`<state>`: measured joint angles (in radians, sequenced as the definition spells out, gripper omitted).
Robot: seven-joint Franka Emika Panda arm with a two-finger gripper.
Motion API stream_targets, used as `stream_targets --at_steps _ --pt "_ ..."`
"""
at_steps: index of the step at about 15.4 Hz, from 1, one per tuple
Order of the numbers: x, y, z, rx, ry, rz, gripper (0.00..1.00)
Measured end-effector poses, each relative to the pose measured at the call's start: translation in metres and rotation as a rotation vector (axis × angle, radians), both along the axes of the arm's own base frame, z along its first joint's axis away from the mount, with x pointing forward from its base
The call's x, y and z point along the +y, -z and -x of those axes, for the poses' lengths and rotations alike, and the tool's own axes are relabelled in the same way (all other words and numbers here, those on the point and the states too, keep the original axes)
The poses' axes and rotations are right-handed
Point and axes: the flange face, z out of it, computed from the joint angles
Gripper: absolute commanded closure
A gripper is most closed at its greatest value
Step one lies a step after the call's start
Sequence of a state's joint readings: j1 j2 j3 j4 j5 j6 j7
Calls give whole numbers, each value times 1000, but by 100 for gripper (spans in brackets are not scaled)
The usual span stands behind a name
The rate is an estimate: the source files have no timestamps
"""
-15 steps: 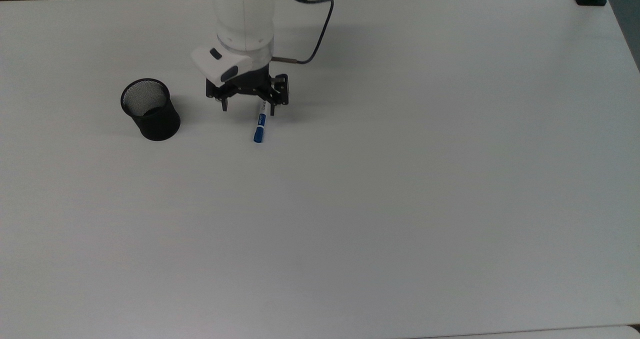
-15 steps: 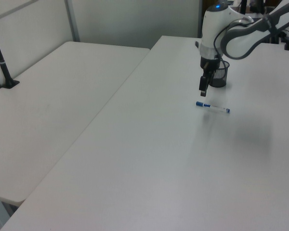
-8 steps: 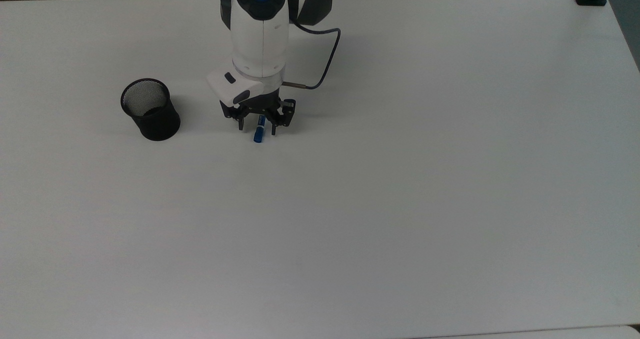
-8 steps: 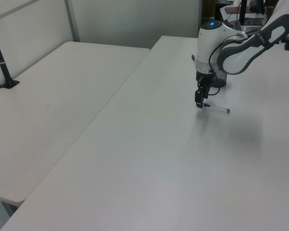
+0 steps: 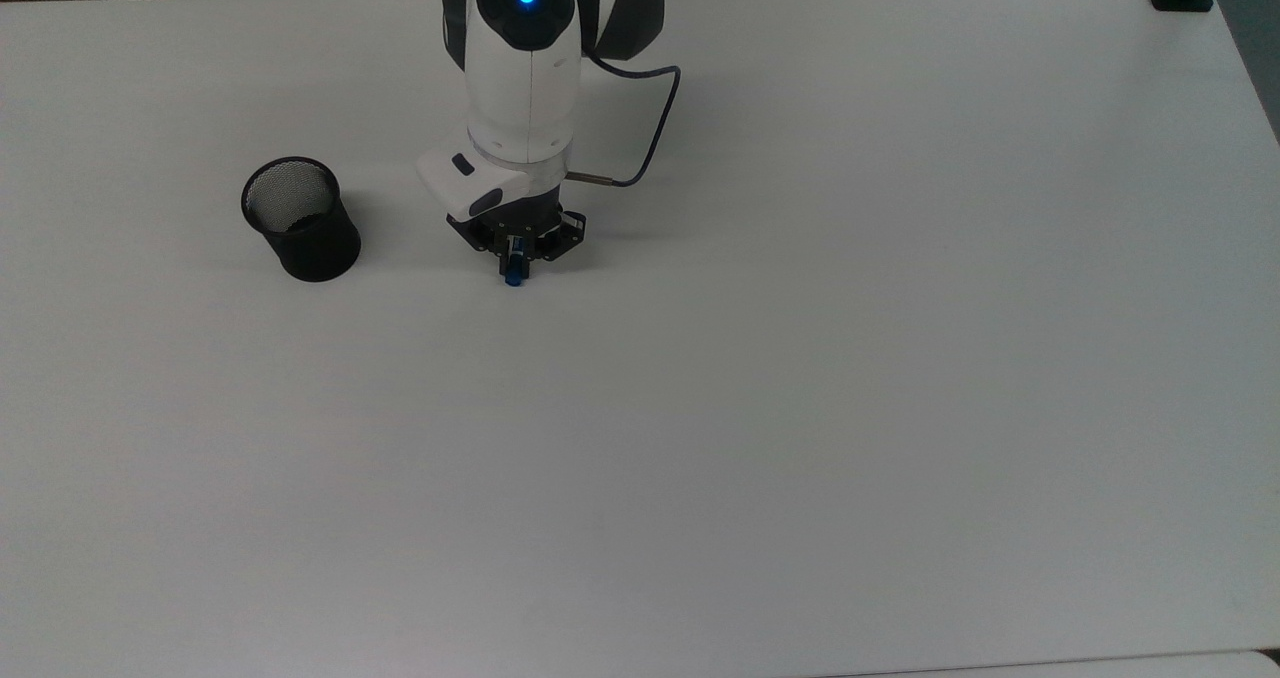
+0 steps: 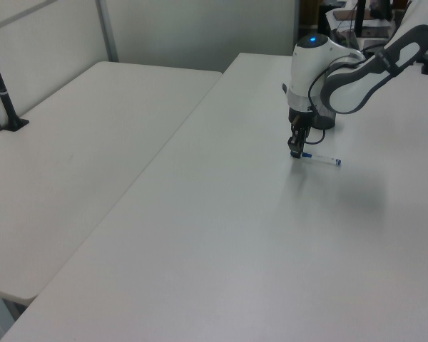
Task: Insert the marker
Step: 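Close the gripper on the marker's middle, then lift the marker and carry it upright over the black mesh cup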
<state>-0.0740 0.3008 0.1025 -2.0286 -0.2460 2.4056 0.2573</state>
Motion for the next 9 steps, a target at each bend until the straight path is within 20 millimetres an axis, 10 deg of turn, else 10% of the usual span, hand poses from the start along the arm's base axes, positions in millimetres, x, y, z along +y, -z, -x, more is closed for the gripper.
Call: stream_targets --at_steps 3,9 --pt "-8 -22 -6 -43 18 3 100" --pt "-74 -148 4 -257 128 31 100"
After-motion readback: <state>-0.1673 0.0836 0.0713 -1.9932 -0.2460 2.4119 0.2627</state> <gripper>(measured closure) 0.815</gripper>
